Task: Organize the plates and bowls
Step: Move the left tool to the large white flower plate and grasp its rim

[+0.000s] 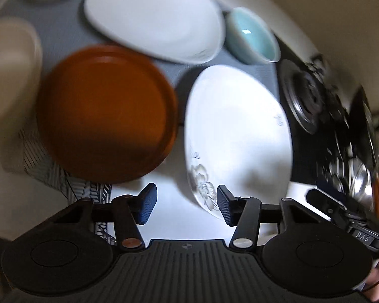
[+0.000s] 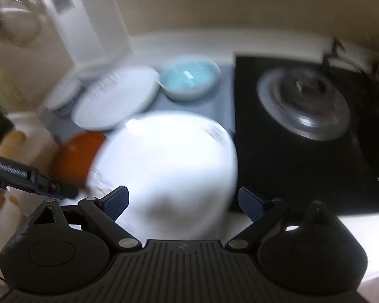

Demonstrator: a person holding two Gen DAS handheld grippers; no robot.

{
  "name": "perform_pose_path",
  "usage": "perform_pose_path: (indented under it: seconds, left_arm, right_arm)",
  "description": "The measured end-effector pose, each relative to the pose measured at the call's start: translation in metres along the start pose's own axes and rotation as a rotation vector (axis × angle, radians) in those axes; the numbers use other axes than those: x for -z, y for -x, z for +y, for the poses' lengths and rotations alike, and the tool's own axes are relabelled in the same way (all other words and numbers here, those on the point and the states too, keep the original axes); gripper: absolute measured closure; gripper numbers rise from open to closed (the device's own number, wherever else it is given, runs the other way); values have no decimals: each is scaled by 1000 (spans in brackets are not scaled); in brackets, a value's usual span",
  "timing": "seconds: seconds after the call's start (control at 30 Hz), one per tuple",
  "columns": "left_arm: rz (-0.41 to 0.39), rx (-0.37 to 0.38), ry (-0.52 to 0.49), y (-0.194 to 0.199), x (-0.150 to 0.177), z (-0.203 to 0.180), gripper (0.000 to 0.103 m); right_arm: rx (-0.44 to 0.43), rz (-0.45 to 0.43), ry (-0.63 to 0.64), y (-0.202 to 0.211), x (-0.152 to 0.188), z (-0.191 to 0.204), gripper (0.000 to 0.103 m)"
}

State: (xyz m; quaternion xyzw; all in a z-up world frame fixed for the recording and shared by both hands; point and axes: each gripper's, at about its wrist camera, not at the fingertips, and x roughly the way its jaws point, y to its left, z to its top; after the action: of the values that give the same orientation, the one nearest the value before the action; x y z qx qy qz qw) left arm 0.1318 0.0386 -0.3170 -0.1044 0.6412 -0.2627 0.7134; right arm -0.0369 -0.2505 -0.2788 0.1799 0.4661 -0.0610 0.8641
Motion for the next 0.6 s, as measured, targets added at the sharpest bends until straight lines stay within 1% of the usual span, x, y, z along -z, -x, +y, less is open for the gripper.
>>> perform_pose_path:
  seconds: [0.07, 0.1, 0.13, 0.17, 0.2, 0.33, 0.43, 0.47, 0.53, 0.57, 0.6]
  left_arm:
    - [8, -9, 31, -12, 1, -1, 49]
    - [27, -11, 43, -20, 1, -1, 49]
    - [34, -13, 63, -27, 2, -2, 49]
    - [29, -21, 93, -30, 3, -2, 48]
    - [12, -13, 118, -29, 2, -3, 48]
    - [-9, 2, 184, -35, -3, -8, 51]
    - [1, 14, 211, -42, -6, -11, 65]
    - [13, 26, 222, -44, -7, -10, 67]
    - [24, 15, 218, -42, -10, -11, 68]
    - [32, 2, 205, -42, -13, -14, 69]
    - [38, -17, 188, -40, -13, -19, 70]
  right_arm:
    - [-47, 42, -96, -10, -3, -27, 8]
    - [-71, 53, -102, -15, -4, -35, 14]
    - [-81, 67, -87, -21, -4, -39, 20]
    - [-94, 80, -70, -26, -5, -42, 34]
    - [-118, 85, -59, -29, -6, -44, 42]
    - [-203, 99, -33, -42, -11, -48, 45]
    - [-264, 128, -54, -56, -19, -51, 47]
    - [-270, 142, -52, -61, -22, -50, 47]
    - [-266, 155, -25, -68, -27, -47, 48]
    - [-262, 155, -22, -68, -27, -46, 51]
    - [-253, 157, -28, -67, -28, -47, 61]
